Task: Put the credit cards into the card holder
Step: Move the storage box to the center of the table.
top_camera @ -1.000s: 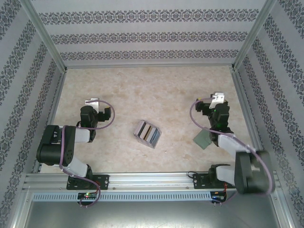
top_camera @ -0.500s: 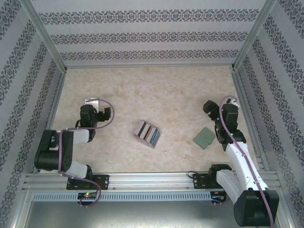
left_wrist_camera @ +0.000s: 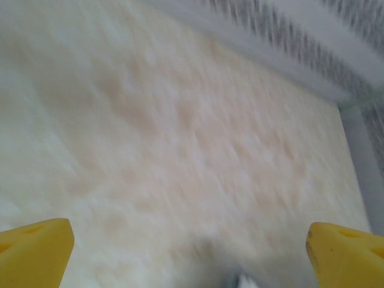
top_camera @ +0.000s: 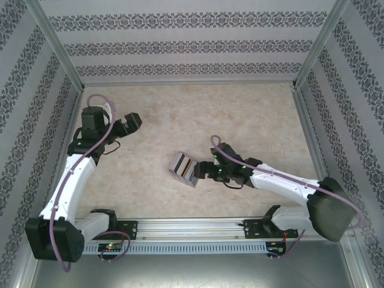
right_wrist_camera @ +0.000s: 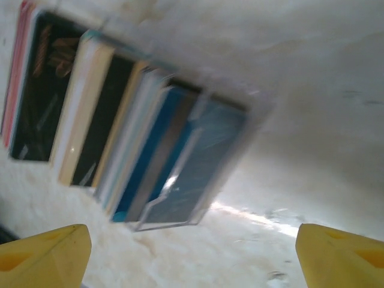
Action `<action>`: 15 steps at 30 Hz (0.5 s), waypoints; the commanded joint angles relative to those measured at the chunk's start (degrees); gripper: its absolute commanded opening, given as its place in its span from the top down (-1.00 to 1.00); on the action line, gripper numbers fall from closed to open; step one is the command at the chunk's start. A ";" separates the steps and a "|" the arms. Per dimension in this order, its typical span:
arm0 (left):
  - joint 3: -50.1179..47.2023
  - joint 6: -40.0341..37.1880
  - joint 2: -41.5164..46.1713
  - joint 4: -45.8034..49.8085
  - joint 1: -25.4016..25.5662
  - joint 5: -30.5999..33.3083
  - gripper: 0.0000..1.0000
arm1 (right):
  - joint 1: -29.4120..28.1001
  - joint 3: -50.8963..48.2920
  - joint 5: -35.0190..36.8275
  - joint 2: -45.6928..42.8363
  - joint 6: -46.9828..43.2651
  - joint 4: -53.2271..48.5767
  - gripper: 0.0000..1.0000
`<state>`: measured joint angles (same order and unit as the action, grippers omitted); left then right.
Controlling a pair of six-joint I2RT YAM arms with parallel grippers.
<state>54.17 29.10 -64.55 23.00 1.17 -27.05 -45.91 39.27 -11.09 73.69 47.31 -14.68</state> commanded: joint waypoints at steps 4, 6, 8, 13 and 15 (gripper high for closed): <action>-2.52 -1.37 -6.45 11.39 5.76 -17.88 -0.99 | -8.65 0.75 1.93 2.84 -13.09 -2.57 -0.78; -3.06 -1.37 -7.64 10.67 6.02 -18.52 -0.99 | -11.56 2.12 6.52 4.59 -17.43 -5.43 -0.79; -3.01 -2.82 -9.09 10.63 6.04 -17.82 -0.99 | -14.26 3.41 13.37 7.25 -21.31 -6.79 -0.81; -0.44 -6.59 -14.37 11.88 5.99 -15.89 -0.99 | -15.44 6.75 23.04 16.09 -24.42 -6.28 -0.83; 0.87 -8.71 -16.41 12.86 6.00 -15.69 -0.99 | -15.37 8.67 30.03 18.28 -23.71 -7.14 -0.85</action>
<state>52.38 25.04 -79.15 33.08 7.14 -42.00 -61.25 44.97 6.74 90.13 26.39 -19.66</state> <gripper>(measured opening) 0.996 0.921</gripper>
